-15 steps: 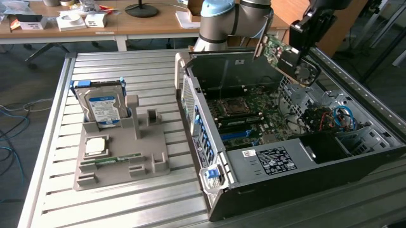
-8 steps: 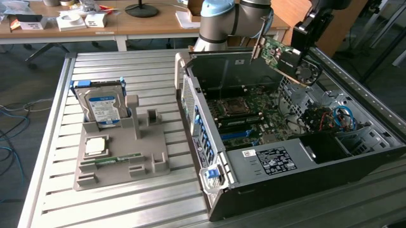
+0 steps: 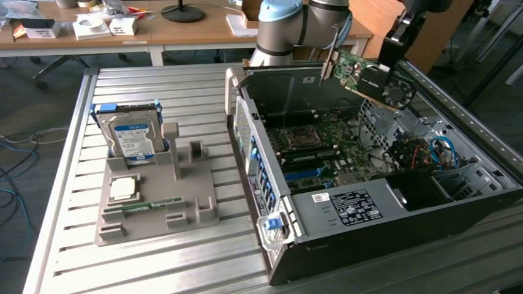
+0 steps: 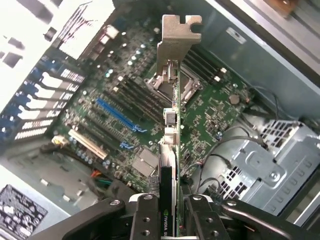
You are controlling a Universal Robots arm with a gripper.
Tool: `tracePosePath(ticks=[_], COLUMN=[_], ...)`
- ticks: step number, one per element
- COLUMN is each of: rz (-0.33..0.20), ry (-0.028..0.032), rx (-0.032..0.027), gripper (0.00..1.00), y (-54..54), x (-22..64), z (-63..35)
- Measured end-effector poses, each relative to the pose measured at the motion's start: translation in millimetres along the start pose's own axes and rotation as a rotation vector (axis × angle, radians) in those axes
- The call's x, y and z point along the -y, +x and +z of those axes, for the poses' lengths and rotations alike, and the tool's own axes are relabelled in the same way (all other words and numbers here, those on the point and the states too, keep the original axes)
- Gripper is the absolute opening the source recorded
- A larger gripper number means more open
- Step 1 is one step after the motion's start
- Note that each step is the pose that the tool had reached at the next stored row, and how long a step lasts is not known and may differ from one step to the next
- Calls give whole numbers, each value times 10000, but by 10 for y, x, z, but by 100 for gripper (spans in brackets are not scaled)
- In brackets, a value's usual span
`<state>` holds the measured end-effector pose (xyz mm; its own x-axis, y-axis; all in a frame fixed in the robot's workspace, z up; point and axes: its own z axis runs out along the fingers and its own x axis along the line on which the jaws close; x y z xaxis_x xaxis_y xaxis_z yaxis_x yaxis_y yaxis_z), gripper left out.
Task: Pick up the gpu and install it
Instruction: 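Insert the gpu into the slot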
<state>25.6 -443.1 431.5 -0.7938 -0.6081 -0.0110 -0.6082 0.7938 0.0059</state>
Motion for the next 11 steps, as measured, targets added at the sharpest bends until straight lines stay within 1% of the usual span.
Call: tracePosePath(ticks=[11], rz=[-1935], ry=[102], rx=[-106], gripper=[26], y=[0], x=[0], z=[0])
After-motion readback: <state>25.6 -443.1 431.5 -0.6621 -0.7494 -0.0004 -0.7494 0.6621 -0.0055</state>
